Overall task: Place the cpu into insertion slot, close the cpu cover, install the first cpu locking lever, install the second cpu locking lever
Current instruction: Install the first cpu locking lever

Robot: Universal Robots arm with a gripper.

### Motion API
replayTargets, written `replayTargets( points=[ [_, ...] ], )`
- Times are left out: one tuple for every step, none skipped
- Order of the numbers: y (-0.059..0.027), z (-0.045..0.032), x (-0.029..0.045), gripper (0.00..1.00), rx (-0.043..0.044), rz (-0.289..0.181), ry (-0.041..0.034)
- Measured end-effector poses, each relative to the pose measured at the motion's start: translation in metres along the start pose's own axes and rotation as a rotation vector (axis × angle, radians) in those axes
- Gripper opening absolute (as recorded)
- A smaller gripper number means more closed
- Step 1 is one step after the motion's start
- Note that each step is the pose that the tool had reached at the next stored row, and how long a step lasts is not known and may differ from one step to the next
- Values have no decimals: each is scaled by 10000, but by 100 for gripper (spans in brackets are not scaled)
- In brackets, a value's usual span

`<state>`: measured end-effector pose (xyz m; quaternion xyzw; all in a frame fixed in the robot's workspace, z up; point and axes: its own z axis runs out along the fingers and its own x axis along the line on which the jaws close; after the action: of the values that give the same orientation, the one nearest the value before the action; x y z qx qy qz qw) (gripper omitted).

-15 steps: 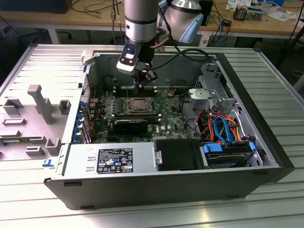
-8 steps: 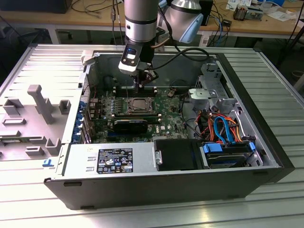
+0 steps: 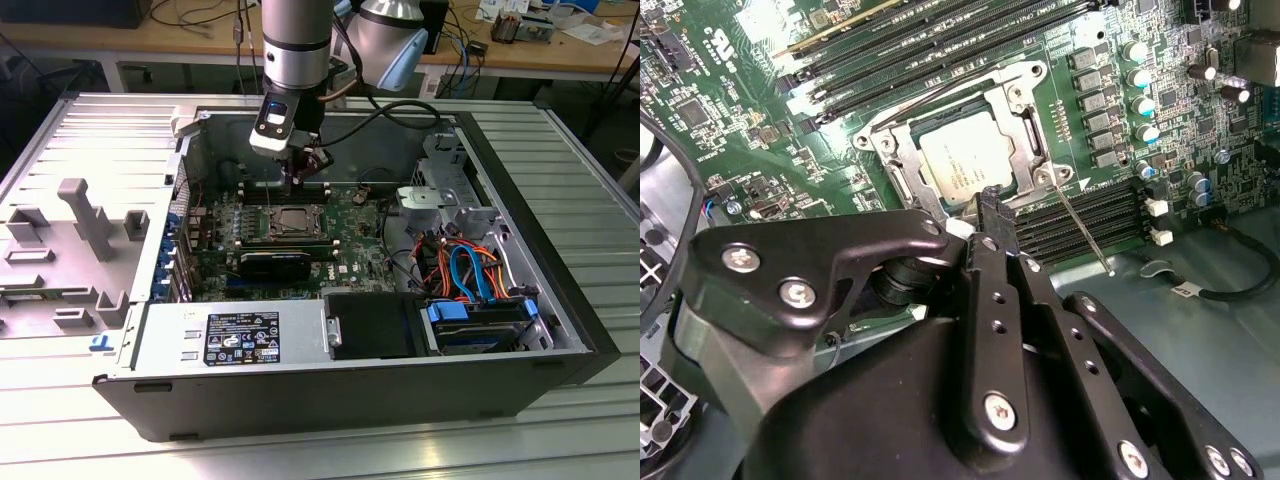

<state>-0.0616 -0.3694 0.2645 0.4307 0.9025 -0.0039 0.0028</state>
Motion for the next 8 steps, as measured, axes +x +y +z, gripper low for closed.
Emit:
replayTargets(
  points=[
    [0,0,0,11,0,0,0],
    [0,0,0,11,0,0,0],
    [0,0,0,11,0,-11,0],
    [0,0,0,11,0,-70,0],
    [0,0,0,11,-2,-302,-1],
    [0,0,0,11,-5,-616,-2],
    [0,0,0,11,-7,-786,-3],
    [0,-3,0,11,-5,-848,-5]
  ],
)
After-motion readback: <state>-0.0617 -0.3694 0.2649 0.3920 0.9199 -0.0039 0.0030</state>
